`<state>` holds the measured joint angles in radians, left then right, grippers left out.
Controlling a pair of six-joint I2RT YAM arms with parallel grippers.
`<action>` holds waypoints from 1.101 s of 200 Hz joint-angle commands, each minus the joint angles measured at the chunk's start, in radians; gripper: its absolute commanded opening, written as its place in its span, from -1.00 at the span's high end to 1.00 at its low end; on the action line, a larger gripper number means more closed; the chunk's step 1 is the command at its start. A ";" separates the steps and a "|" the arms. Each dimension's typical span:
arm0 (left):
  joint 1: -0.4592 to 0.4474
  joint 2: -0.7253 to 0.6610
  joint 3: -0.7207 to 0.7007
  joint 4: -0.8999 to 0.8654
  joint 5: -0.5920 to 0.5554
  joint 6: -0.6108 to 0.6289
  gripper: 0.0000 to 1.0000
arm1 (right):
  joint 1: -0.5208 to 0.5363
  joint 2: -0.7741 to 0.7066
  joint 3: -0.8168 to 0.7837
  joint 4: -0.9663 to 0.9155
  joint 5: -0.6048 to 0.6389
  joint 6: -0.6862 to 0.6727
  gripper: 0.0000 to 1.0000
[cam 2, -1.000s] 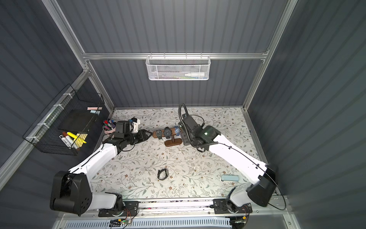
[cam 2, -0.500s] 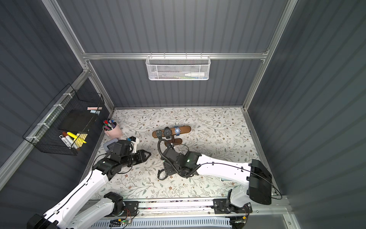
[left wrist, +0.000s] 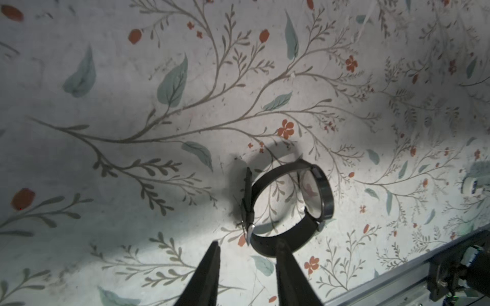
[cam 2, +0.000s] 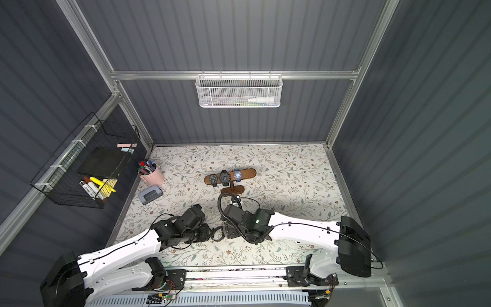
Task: Place watch on stand
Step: Pick up the watch at the center of the board.
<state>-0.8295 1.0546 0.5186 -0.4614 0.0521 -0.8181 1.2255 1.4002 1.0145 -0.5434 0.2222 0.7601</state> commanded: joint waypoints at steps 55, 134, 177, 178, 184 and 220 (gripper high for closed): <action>-0.027 0.107 0.000 0.121 -0.072 -0.028 0.30 | 0.000 0.001 -0.008 0.017 0.003 0.021 -0.44; -0.052 0.179 0.009 0.141 -0.087 -0.029 0.48 | 0.000 -0.020 -0.025 0.027 0.005 0.018 -0.45; -0.052 0.116 0.024 0.130 -0.086 -0.016 0.93 | -0.013 -0.047 -0.018 0.010 0.003 -0.025 -0.45; -0.052 0.114 0.026 0.128 -0.086 -0.014 0.94 | -0.014 -0.049 -0.018 0.010 0.001 -0.026 -0.45; -0.052 0.102 0.035 0.122 -0.085 -0.010 0.97 | -0.020 -0.058 -0.019 0.014 -0.007 -0.036 -0.45; -0.050 0.040 0.111 0.046 -0.110 0.022 1.00 | -0.066 -0.103 -0.024 0.051 -0.082 -0.095 -0.45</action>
<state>-0.8764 1.1408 0.5533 -0.3401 -0.0177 -0.8352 1.1866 1.3277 0.9943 -0.5175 0.1913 0.7113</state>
